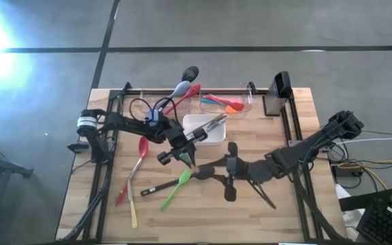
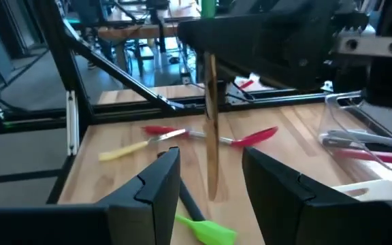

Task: Pick & Place Kitchen Items
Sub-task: Put the green table knife into the white bin, then put the green spatula into the right transparent bin

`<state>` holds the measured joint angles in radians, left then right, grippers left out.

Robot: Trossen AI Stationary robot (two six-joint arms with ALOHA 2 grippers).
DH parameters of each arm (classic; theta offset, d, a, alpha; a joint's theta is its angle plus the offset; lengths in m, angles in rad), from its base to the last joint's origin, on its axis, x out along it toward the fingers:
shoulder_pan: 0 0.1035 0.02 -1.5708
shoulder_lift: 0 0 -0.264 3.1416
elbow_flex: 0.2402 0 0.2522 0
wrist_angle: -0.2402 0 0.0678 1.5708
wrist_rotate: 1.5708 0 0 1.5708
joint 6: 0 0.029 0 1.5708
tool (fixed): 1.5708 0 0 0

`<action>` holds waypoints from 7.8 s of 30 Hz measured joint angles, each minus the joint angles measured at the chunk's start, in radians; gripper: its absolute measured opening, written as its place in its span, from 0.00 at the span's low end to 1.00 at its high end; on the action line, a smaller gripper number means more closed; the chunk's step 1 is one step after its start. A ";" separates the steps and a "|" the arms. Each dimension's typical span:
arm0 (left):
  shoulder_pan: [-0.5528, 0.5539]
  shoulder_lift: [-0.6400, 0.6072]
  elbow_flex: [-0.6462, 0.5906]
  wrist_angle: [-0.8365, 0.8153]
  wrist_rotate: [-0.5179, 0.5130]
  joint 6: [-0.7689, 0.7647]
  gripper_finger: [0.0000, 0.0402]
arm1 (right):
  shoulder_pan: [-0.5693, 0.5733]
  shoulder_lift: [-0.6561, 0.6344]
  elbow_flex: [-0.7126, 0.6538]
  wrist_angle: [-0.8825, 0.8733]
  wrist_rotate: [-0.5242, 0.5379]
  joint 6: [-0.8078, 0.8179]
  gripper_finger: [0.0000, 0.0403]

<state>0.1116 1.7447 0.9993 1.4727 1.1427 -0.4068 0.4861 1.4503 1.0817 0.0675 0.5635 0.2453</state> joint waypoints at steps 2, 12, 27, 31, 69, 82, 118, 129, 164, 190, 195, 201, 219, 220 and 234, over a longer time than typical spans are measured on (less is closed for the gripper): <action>-0.001 0.000 0.003 -0.005 0.002 -0.011 0.10 | -0.016 -0.001 0.000 0.000 -0.015 -0.007 0.37; -0.003 0.000 0.011 -0.003 0.007 -0.010 0.10 | -0.077 0.032 0.003 0.089 -0.126 -0.037 0.37; -0.004 0.000 0.030 -0.003 0.026 -0.004 0.10 | -0.127 0.088 0.006 0.197 -0.228 -0.051 0.37; -0.004 0.000 0.036 -0.003 0.033 0.000 0.10 | -0.145 0.105 0.007 0.211 -0.264 -0.051 0.37; -0.009 0.000 0.043 -0.007 0.076 -0.006 0.10 | -0.198 0.125 0.007 0.283 -0.472 -0.018 0.19; -0.009 0.000 0.089 -0.097 0.142 -0.004 0.10 | -0.242 0.125 0.007 0.267 -0.615 0.022 0.02; 0.227 -0.143 -0.280 -0.112 -0.015 -0.256 0.46 | -0.141 -0.133 0.037 -0.601 0.020 0.166 0.02; 0.126 -0.268 -0.521 -0.121 -0.352 -0.238 0.46 | -0.396 0.051 0.184 -1.006 0.003 0.023 0.02; -0.029 -0.330 -0.627 -0.112 -0.481 -0.219 0.46 | -0.525 0.536 0.814 -1.309 -0.340 -0.294 0.02; -0.029 -0.330 -0.627 -0.112 -0.481 -0.221 0.45 | -0.730 0.560 0.674 -1.184 -0.486 -0.331 0.02; -0.029 -0.330 -0.627 -0.112 -0.481 -0.220 0.45 | -0.736 0.561 0.669 -1.182 -0.485 -0.335 0.02; -0.029 -0.330 -0.627 -0.112 -0.481 -0.221 0.45 | -0.736 0.561 0.669 -1.178 -0.442 -0.343 0.04; -0.029 -0.330 -0.627 -0.112 -0.478 -0.215 0.45 | -0.651 0.518 0.697 -1.211 -0.404 -0.277 0.38; -0.029 -0.330 -0.627 -0.112 -0.473 -0.218 0.45 | -0.634 0.507 0.697 -1.213 -0.403 -0.257 0.37; -0.109 -0.334 -0.628 -0.160 -0.334 -0.232 0.45 | -0.282 0.414 0.664 -1.400 -0.278 0.127 0.25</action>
<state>0.0024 1.4109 0.3714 1.3130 0.8085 -0.6384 0.2043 1.8647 1.7452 -1.3326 0.2856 0.3722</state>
